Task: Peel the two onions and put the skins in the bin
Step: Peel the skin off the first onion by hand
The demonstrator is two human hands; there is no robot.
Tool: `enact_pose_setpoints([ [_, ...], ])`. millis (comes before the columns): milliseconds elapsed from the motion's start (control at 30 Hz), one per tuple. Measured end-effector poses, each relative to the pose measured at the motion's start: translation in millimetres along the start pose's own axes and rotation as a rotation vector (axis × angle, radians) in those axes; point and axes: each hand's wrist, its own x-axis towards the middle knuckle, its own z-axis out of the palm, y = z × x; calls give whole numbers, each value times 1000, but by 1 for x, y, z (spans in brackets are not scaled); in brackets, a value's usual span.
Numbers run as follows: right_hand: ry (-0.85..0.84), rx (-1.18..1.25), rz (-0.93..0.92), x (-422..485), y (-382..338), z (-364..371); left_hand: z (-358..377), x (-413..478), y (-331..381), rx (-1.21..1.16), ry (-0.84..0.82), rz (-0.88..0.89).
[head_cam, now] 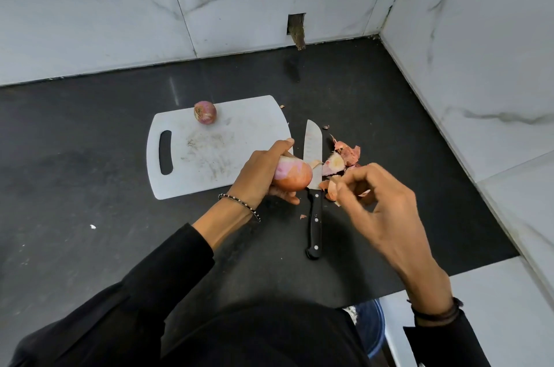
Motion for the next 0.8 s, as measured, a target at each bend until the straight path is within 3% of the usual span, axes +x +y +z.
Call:
enact_pose_setpoints([
  [267,89,-168,168,8,39,-5,4,-4,1,-99,-52,-93],
  [567,163,-118,277,10,50,0,3,-8,-2,-283,-278,-158],
  [800,116,-143,248,8,47,0,0,-11,2,-278,-422,-170],
])
